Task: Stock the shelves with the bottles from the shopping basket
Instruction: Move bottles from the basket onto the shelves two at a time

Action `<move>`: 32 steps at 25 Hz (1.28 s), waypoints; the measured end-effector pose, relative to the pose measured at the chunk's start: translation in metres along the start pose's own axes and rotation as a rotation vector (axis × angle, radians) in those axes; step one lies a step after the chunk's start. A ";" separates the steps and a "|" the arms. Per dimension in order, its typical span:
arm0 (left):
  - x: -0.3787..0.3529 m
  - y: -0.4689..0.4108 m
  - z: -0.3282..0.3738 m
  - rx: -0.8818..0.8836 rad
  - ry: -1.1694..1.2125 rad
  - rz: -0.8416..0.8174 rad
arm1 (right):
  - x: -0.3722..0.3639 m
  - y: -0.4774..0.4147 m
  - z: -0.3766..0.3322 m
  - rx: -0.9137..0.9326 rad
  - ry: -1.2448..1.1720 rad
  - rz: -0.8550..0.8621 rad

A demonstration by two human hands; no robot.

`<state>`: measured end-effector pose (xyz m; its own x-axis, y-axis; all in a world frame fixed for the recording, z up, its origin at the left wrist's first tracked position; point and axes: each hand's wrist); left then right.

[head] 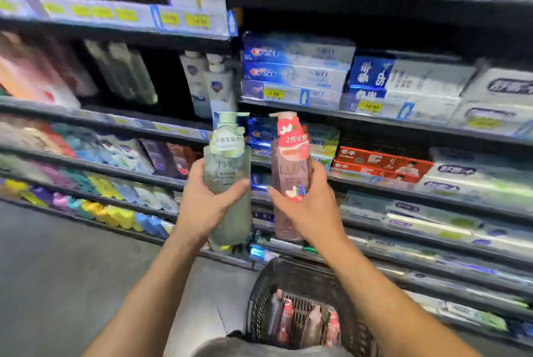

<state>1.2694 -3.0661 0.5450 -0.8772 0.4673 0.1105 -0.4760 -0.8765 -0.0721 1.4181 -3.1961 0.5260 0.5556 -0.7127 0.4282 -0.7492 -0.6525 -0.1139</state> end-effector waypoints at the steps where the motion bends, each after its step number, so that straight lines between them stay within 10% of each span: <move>1: 0.009 0.002 0.015 -0.036 -0.006 0.042 | 0.001 -0.003 -0.017 0.040 -0.005 -0.022; 15: 0.210 0.003 0.089 -0.253 -0.049 0.372 | -0.136 -0.006 -0.181 0.322 -0.038 -0.191; 32: 0.455 -0.160 0.055 -0.286 -0.077 0.272 | -0.390 -0.049 -0.296 0.274 -0.041 -0.092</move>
<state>0.9500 -2.7197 0.6610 -0.9715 0.2029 0.1223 -0.2347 -0.8946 -0.3804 1.1313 -2.8097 0.6301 0.6352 -0.6531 0.4123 -0.5725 -0.7565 -0.3163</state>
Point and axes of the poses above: each hand's wrist, its own y-axis away from the middle knuckle, its own x-axis out of the back of the hand, z = x × y, and after that the axes turned 4 degrees about y, right-handed
